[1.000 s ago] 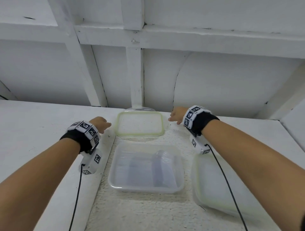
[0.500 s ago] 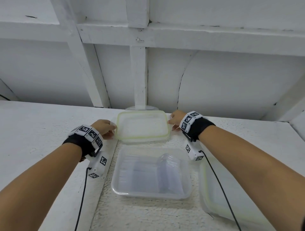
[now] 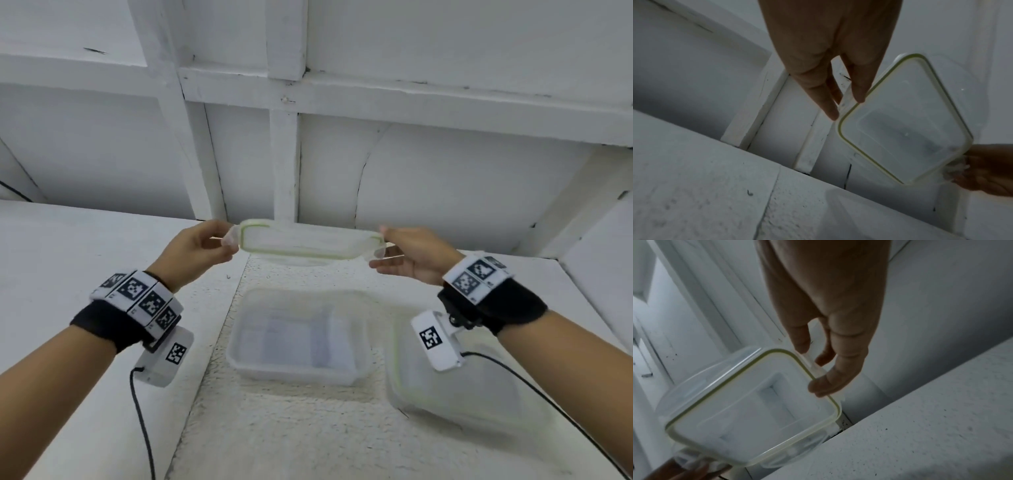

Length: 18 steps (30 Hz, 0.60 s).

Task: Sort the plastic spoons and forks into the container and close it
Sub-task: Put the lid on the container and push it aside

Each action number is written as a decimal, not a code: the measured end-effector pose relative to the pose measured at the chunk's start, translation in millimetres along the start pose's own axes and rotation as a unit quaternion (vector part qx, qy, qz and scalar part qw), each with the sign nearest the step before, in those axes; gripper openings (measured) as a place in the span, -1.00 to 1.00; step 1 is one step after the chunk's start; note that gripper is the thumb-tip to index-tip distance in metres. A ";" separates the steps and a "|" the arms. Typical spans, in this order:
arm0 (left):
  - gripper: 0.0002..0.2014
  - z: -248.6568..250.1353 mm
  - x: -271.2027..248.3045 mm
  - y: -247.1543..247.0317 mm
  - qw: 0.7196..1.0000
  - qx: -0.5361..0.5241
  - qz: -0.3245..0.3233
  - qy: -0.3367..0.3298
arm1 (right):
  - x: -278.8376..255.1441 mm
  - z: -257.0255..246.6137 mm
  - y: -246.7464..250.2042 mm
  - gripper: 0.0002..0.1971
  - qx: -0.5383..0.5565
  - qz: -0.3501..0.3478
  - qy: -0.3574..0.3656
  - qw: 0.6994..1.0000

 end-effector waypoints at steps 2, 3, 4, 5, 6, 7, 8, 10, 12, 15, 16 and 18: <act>-0.68 -5.1 -11.1 -5.2 0.999 -0.038 0.014 0.002 | -13.1 7.4 5.6 -0.89 0.049 0.015 0.013 0.999; -0.68 -6.8 -16.6 -8.2 0.999 -0.052 0.014 0.007 | -19.0 10.5 7.3 -0.94 0.064 0.010 0.017 0.998; -0.71 -8.7 -23.4 -12.8 0.998 -0.060 0.006 0.018 | -26.0 15.3 9.2 -0.88 0.070 0.005 0.017 0.997; -0.73 -10.6 -30.4 -17.7 0.997 -0.067 -0.008 0.032 | -32.0 19.9 10.0 -0.76 0.071 -0.002 0.012 0.997; -0.73 -13.5 -36.1 -21.7 0.996 -0.076 -0.022 0.049 | -36.9 24.1 10.4 -0.65 0.064 -0.005 0.006 0.998; -0.73 -16.7 -41.1 -25.3 0.993 -0.084 -0.041 0.068 | -42.0 28.0 10.1 -0.59 0.056 -0.007 0.000 0.998; -0.71 -20.5 -45.2 -27.6 0.990 -0.088 -0.064 0.088 | -47.5 32.1 9.6 -0.55 0.046 -0.010 -0.005 0.999; -0.64 -26.2 -51.1 -28.5 0.978 -0.103 -0.124 0.132 | -55.3 39.3 9.7 -0.51 0.015 -0.016 -0.013 1.000; -0.62 -29.4 -54.3 -27.3 0.961 -0.145 -0.163 0.167 | -60.1 46.8 8.6 -0.46 -0.032 -0.025 -0.007 0.999; -0.76 -32.2 -54.3 -28.2 0.967 -0.143 -0.117 0.173 | -64.7 54.1 -1.7 -0.38 -0.112 -0.042 0.010 0.993; -0.79 -34.0 -53.2 -29.0 0.976 -0.103 -0.089 0.167 | -65.4 55.6 -7.4 -0.35 -0.135 -0.047 0.014 0.990; -0.81 -37.5 -50.7 -31.8 0.986 -0.005 -0.052 0.156 | -64.5 57.1 -19.2 -0.31 -0.186 -0.054 0.016 0.981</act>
Point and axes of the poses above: each hand's wrist, its own x-axis towards the middle knuckle, its own y-axis out of the back of the hand, z = x × y, the point moved 2 cm from there along x, towards the middle knuckle, and after that the axes turned 12 degrees about y, right-handed, at the moved point
